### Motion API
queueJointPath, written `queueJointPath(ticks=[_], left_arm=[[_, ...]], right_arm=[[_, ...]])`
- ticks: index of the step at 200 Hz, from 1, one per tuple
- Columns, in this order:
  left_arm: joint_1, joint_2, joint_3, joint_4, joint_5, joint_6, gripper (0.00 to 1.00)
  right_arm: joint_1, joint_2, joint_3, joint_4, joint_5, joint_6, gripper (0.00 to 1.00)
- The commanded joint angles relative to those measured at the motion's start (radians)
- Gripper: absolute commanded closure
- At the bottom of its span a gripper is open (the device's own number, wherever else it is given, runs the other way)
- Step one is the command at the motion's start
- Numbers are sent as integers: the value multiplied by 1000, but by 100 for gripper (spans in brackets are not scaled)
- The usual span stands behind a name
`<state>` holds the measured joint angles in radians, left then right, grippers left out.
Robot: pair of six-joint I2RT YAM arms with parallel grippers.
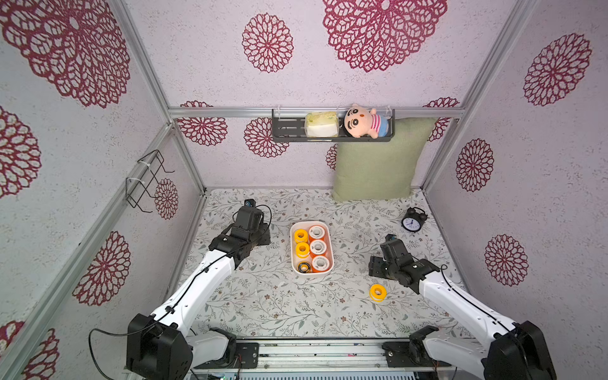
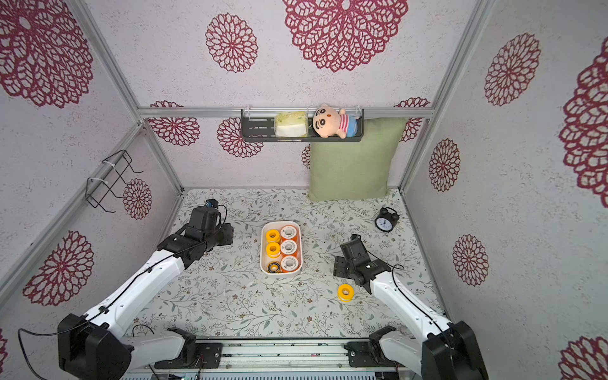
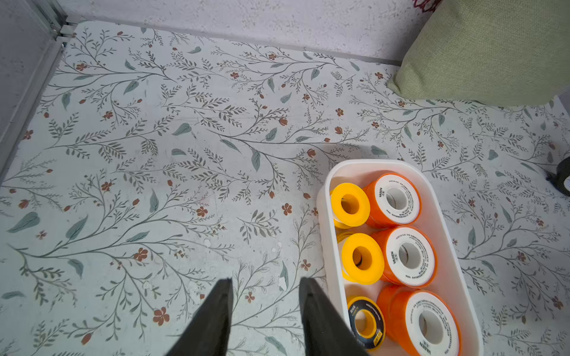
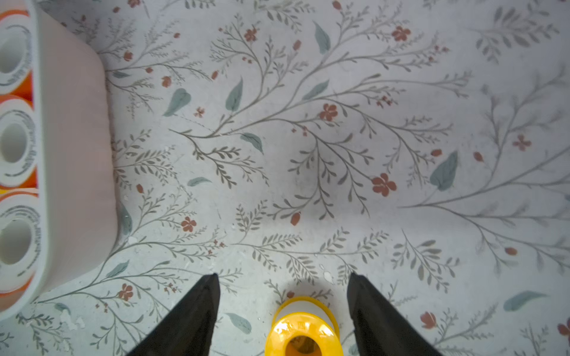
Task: Put the sealing tape into the storage box
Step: Pick up the sealing tape at the center of the board.
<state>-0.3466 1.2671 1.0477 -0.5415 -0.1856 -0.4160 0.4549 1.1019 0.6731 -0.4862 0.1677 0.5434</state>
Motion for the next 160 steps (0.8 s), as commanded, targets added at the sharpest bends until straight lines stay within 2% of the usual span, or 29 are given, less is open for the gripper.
queueJointPath(ticks=[1, 66, 111, 160], left_arm=[[9, 15, 14, -2, -26, 9, 58], [26, 25, 18, 34, 52, 1, 59], [33, 23, 26, 34, 70, 3, 58], [48, 21, 28, 32, 77, 3, 58]], right_arm=[[13, -18, -13, -73, 58, 69, 26], [93, -11, -42, -48, 0, 82, 22], [172, 8, -80, -82, 62, 165, 17], [212, 55, -87, -66, 84, 180, 15]])
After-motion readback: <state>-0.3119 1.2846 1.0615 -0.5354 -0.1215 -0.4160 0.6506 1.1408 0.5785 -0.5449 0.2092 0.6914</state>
